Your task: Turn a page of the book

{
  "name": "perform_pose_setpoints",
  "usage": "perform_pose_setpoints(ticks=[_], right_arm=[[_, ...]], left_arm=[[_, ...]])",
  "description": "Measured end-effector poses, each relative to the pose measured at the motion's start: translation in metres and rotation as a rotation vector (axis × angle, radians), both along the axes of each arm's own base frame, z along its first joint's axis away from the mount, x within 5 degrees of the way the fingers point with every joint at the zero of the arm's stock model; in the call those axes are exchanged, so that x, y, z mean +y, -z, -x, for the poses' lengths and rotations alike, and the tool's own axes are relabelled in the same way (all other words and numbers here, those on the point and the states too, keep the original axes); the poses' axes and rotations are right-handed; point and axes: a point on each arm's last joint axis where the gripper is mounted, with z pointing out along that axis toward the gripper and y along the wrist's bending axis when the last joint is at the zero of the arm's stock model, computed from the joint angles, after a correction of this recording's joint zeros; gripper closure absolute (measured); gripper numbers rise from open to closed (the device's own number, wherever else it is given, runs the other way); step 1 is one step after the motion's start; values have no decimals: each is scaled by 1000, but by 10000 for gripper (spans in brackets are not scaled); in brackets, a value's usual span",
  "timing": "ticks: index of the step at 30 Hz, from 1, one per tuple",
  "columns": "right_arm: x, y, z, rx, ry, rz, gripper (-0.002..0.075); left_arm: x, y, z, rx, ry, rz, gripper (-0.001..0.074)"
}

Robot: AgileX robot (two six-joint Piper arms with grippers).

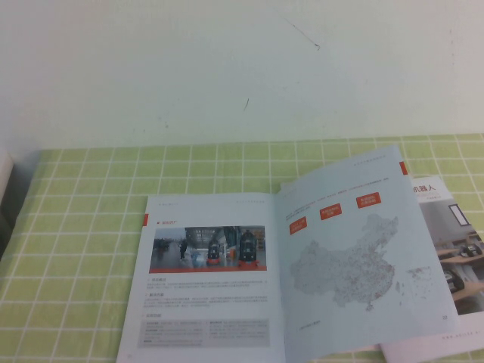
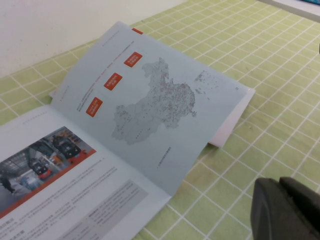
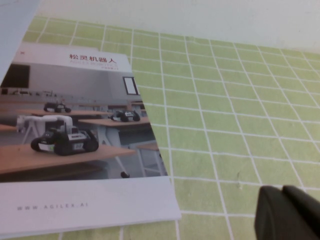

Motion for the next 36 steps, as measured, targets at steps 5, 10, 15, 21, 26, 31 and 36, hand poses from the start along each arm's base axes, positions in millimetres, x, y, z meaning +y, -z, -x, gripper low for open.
perform_pose_setpoints(ticks=[5, 10, 15, 21, 26, 31, 36], right_arm=[[0, 0, 0, 0, 0, 0, 729], [0, 0, 0, 0, 0, 0, 729], [0, 0, 0, 0, 0, 0, 729], [0, 0, 0, 0, 0, 0, 729], [0, 0, 0, 2, 0, 0, 729], [0, 0, 0, 2, 0, -1, 729], [0, 0, 0, 2, 0, -1, 729]], left_arm=[[5, 0, -3, -19, -67, -18, 738], [24, 9, -11, 130, -406, 78, 738], [47, 41, -23, 77, -749, 274, 738], [60, 89, -24, -171, -880, 354, 738], [64, 115, -27, -200, -920, 191, 738], [64, 127, -25, -112, -918, 75, 738], [63, 134, -23, -79, -873, -64, 738]])
